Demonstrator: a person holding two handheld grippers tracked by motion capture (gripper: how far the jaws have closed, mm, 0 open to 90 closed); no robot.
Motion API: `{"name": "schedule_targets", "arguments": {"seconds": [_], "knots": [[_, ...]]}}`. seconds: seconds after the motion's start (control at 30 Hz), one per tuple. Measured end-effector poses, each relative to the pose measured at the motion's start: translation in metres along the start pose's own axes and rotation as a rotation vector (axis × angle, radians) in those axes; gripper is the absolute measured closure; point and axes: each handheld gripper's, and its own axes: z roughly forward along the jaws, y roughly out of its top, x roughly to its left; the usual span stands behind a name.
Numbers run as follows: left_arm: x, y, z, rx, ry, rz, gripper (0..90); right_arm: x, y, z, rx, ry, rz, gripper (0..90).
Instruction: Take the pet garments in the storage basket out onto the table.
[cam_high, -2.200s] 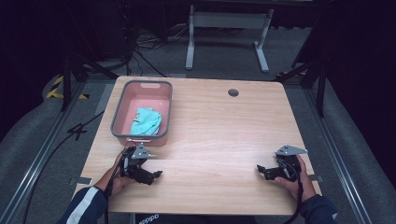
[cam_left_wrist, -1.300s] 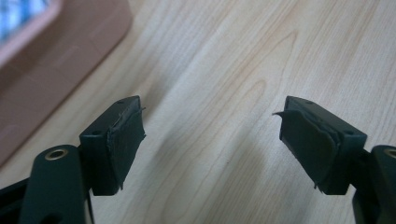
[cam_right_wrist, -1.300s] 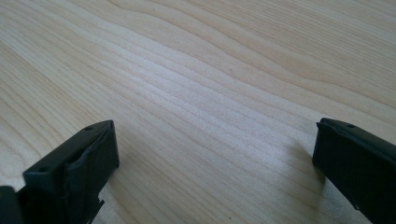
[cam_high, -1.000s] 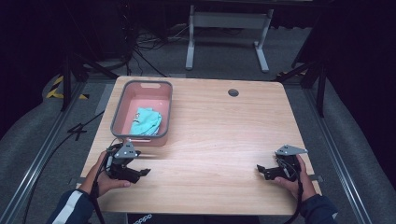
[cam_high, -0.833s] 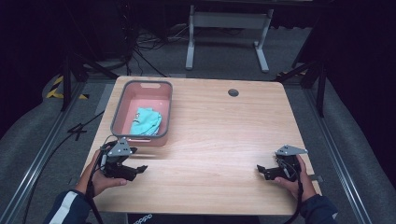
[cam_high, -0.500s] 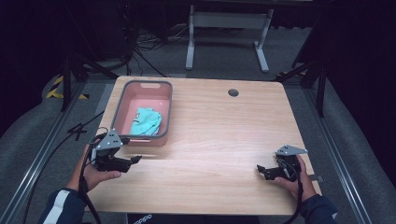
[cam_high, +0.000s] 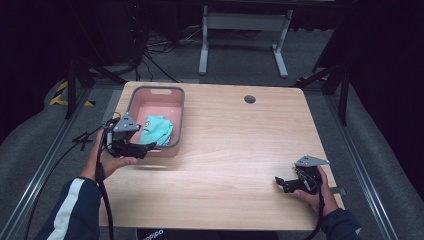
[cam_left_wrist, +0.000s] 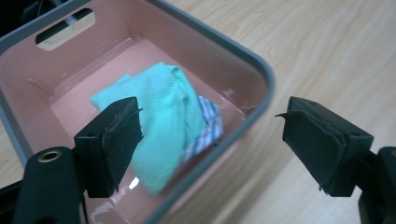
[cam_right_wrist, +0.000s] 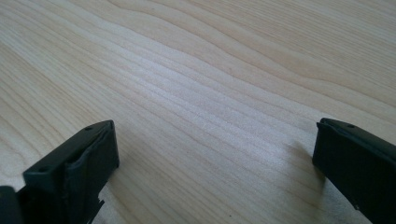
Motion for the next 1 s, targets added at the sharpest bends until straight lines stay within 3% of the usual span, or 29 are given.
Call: {"name": "schedule_targets", "arguments": {"seconds": [0.27, 0.3, 0.37, 0.5, 0.53, 0.6, 0.77, 0.87, 0.9, 1.0], "knots": [[0.023, 0.012, 0.03, 0.073, 0.002, -0.026, 16.2, 0.0, 0.0, 0.0, 0.0, 0.001, 0.0, 0.5], [0.027, 0.013, 0.036, 0.085, -0.008, -0.057, 16.0, 0.0, 0.0, 0.0, -0.001, 0.001, -0.001, 0.5], [0.032, 0.015, 0.046, 0.111, 0.002, -0.081, 16.4, 0.0, 0.0, 0.0, 0.0, 0.001, 0.0, 0.5], [0.044, 0.019, 0.066, 0.187, 0.025, -0.09, 16.5, 0.0, 0.0, 0.0, 0.0, 0.002, -0.001, 0.5], [0.045, 0.019, 0.072, 0.203, 0.016, -0.114, 16.5, 0.0, 0.0, 0.0, 0.0, 0.002, 0.0, 0.5], [0.049, 0.021, 0.08, 0.244, 0.03, -0.109, 17.5, 0.0, 0.0, 0.0, 0.0, 0.002, -0.002, 0.5], [0.055, 0.026, 0.092, 0.284, 0.041, -0.121, 17.1, 0.0, 0.0, 0.0, 0.0, 0.003, -0.002, 0.5], [0.059, 0.03, 0.101, 0.321, 0.044, -0.112, 16.5, 0.0, 0.0, 0.0, 0.0, 0.002, -0.001, 0.5], [0.059, 0.031, 0.104, 0.335, 0.063, -0.1, 16.7, 0.0, 0.0, 0.0, 0.0, 0.003, -0.003, 0.5], [0.063, 0.033, 0.114, 0.374, 0.043, -0.107, 16.7, 0.0, 0.0, 0.0, -0.001, 0.004, -0.003, 0.5]]}}
